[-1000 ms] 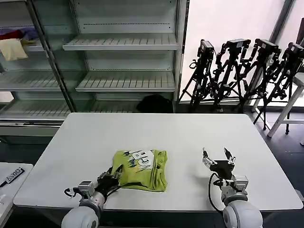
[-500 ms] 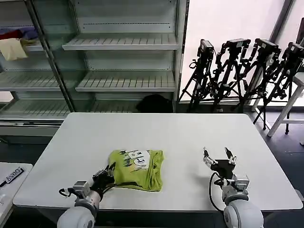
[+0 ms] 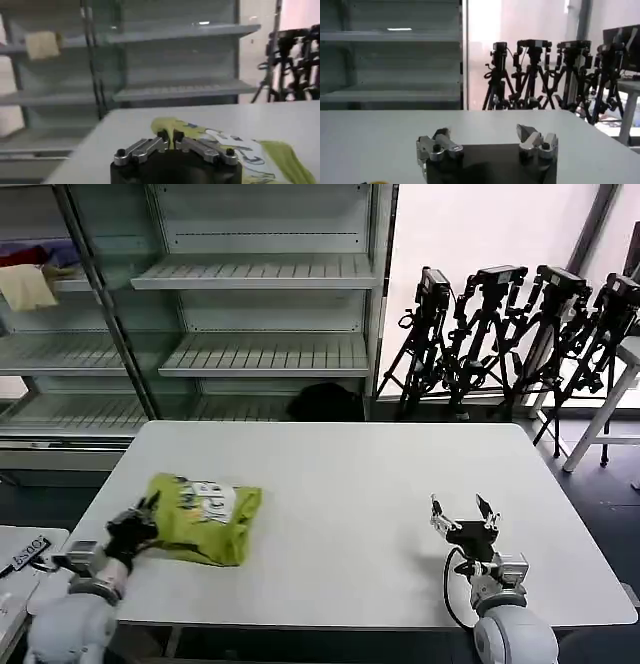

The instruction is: Fold and organize the clothes.

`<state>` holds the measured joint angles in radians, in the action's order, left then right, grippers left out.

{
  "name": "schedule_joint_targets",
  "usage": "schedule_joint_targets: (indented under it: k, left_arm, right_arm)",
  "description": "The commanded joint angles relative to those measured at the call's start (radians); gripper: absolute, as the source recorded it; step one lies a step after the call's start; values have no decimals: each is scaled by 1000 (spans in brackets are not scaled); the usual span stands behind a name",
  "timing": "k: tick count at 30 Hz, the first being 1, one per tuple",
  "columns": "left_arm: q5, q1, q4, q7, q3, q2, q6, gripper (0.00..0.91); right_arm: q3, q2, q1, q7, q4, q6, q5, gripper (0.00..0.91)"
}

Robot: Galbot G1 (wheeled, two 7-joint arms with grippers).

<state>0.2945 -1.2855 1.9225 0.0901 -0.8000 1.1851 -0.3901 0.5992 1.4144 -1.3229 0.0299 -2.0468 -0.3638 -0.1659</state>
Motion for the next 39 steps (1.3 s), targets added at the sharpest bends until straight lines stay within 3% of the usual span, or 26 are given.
schedule_joint_targets:
  k: [1,7,15,23,26,34,39]
  left_arm:
    - [-142,80,-104,122,-209,-308,80,0]
    - [-259,99,-5,156,-121,-334,93,0]
    - [-433,19,104,207,135,-214,157,0]
    - [-466,25,138,113,486,2,75,0]
    - [-446,49,97,70,546,46,48,0]
    - [-321,104,41,-10,625,102,-19,0]
    - [-285,120,36,-40,674,128,-51,10]
  right_arm:
    - [1,0,-5,1,3,6,-3,907]
    - [10,-1,-18,2,1,12,-9,907]
    - [28,-7,-42,3,10,27,-18,907]
    - [31,-2,-50,5,18,35,-15,907]
    - [29,0,-52,7,15,34,-12,907]
    - [-3,14,-51,5,7,16,5,907]
    - [-41,19,-37,-7,-33,-59,-16,907]
